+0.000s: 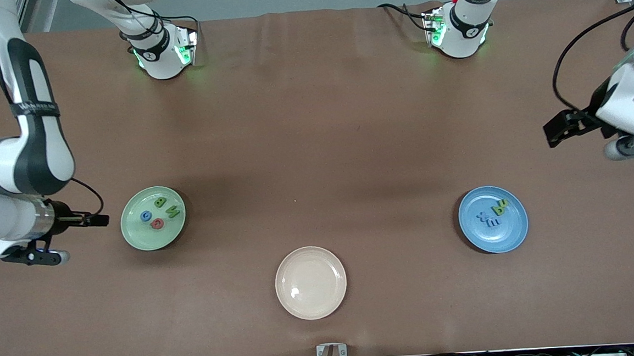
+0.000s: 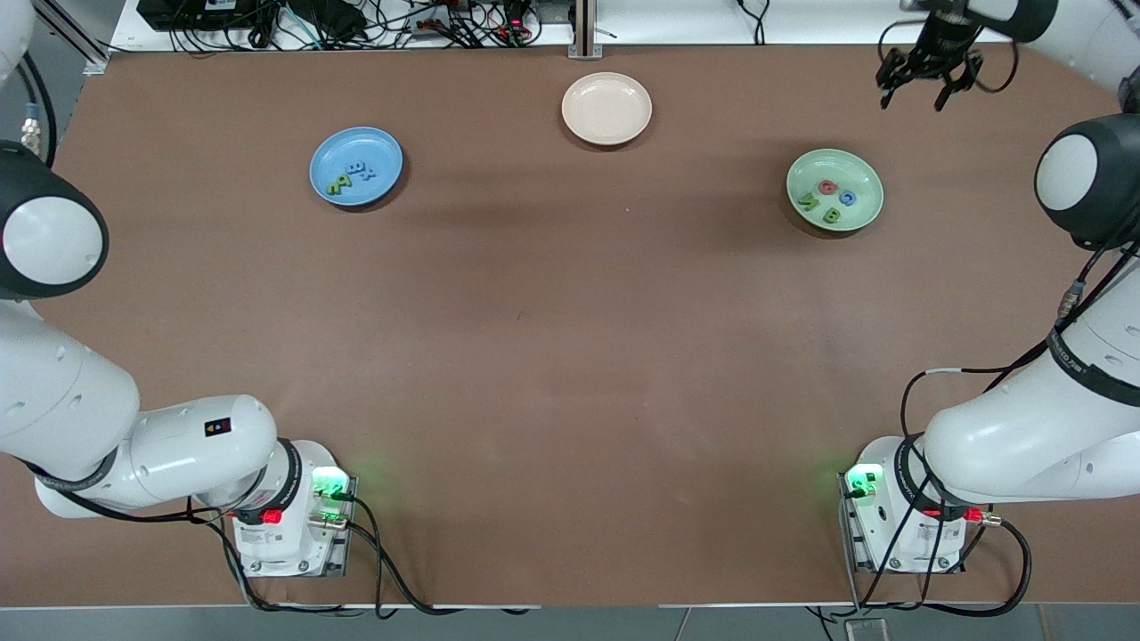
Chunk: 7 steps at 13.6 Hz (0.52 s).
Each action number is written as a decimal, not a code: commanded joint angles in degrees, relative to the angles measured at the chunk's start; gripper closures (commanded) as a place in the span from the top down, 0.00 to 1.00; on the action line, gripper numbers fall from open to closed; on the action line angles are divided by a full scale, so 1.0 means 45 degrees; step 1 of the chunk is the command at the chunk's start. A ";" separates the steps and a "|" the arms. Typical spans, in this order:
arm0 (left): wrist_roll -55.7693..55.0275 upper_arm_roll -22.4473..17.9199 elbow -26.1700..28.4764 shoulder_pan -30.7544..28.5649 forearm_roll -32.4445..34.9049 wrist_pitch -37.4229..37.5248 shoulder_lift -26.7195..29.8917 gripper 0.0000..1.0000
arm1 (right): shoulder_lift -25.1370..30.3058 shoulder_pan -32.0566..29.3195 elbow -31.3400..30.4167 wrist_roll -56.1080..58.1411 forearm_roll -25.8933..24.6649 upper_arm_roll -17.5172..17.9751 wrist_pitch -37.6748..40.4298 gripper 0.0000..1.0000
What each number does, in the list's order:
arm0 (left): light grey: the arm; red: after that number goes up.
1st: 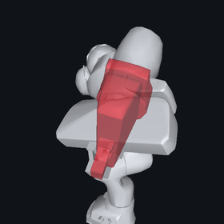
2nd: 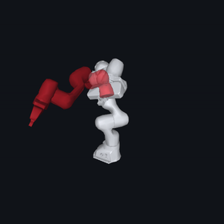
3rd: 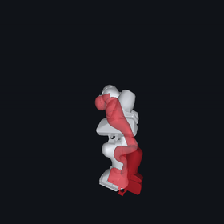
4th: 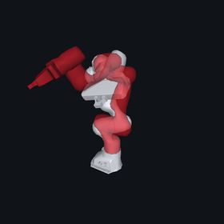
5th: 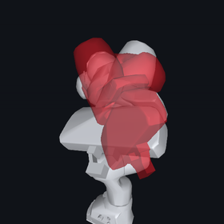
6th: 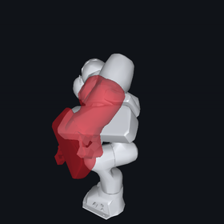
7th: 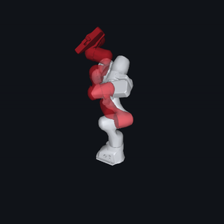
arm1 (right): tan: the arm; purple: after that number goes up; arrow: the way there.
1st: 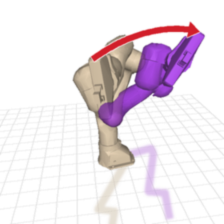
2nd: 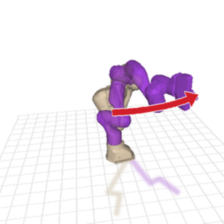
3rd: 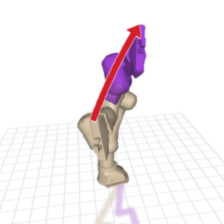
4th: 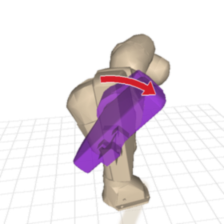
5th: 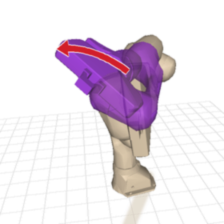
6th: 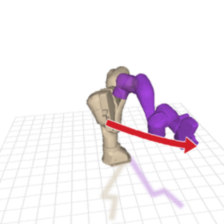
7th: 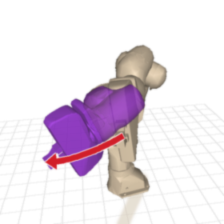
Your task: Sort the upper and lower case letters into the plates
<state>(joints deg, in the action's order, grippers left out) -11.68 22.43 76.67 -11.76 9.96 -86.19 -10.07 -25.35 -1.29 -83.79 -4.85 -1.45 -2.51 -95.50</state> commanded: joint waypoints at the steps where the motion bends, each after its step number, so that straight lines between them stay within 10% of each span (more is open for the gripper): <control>1: 0.0835 -0.1484 0.1142 0.0990 -0.0900 -0.0085 0.1062 1.00 | 0.0107 0.0033 0.2439 0.0122 -0.0243 0.0186 0.2659 1.00; 7: 0.1071 -0.3227 0.3974 0.2555 -0.1939 -0.0299 0.3581 1.00 | 0.0126 0.0093 0.3462 -0.0034 -0.0185 0.0225 0.2667 1.00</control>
<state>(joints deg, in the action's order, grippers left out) -8.23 9.03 88.66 -0.83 2.44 -86.10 0.39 -24.09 -0.75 -69.66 -4.83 -1.46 -1.68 -83.68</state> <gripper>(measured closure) 0.000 0.000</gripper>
